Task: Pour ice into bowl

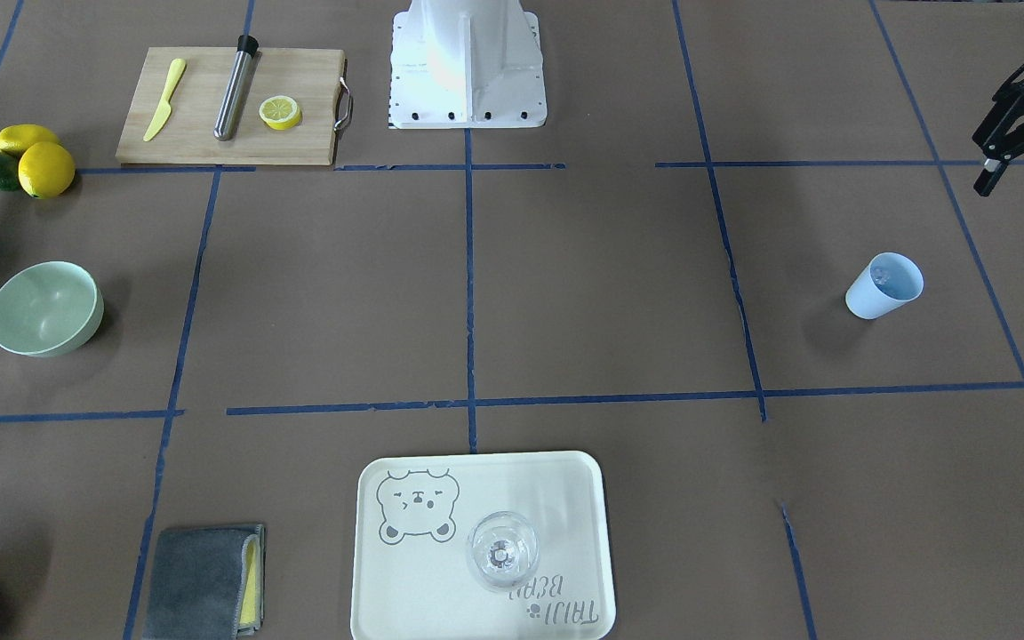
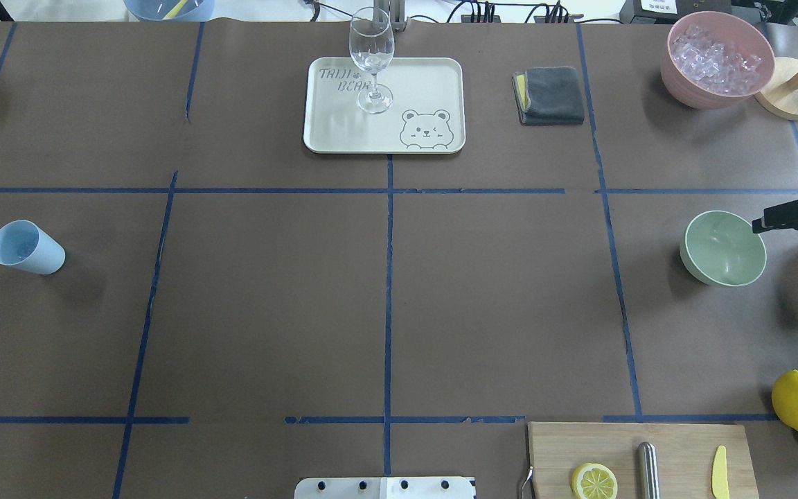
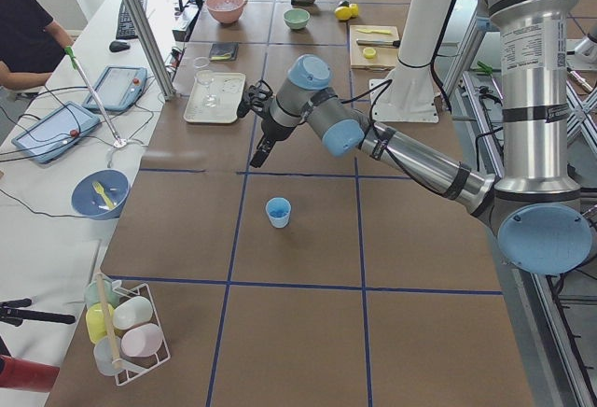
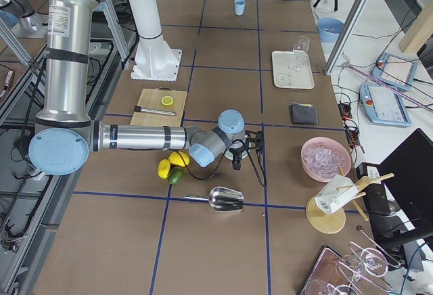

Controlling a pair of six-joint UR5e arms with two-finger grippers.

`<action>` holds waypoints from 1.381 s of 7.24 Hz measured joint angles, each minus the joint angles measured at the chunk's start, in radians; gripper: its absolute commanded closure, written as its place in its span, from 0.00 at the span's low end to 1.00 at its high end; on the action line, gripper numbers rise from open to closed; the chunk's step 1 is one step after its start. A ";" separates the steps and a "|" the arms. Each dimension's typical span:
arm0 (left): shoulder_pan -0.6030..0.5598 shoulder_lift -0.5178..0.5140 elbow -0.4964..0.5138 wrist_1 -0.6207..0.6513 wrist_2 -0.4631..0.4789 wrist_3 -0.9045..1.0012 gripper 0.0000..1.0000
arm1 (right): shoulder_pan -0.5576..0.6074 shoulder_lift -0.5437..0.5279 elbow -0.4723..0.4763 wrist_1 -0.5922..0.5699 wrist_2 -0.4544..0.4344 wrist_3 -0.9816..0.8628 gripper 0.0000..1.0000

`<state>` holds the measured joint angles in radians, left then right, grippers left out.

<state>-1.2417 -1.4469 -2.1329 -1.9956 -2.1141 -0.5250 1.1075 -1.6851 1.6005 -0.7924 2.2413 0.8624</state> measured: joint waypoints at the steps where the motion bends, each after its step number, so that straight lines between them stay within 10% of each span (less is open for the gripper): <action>1: 0.005 0.003 -0.001 -0.007 0.004 -0.008 0.00 | -0.039 -0.001 -0.009 0.017 -0.028 0.023 0.06; 2: 0.007 0.004 -0.002 -0.010 0.009 -0.011 0.00 | -0.061 -0.002 -0.016 0.023 -0.040 0.034 0.87; 3: 0.009 0.005 -0.002 -0.011 0.012 -0.011 0.00 | -0.073 -0.002 -0.025 0.024 -0.044 0.036 1.00; 7: 0.043 0.024 0.001 -0.048 0.022 -0.039 0.00 | -0.084 0.000 -0.030 0.025 -0.037 0.029 1.00; 10: 0.308 0.155 0.045 -0.369 0.240 -0.341 0.00 | -0.067 0.014 0.029 0.015 0.053 0.040 1.00</action>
<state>-0.9342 -1.2917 -2.0884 -2.3644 -1.8740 -0.8660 1.0405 -1.6709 1.6299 -0.7775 2.2945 0.9027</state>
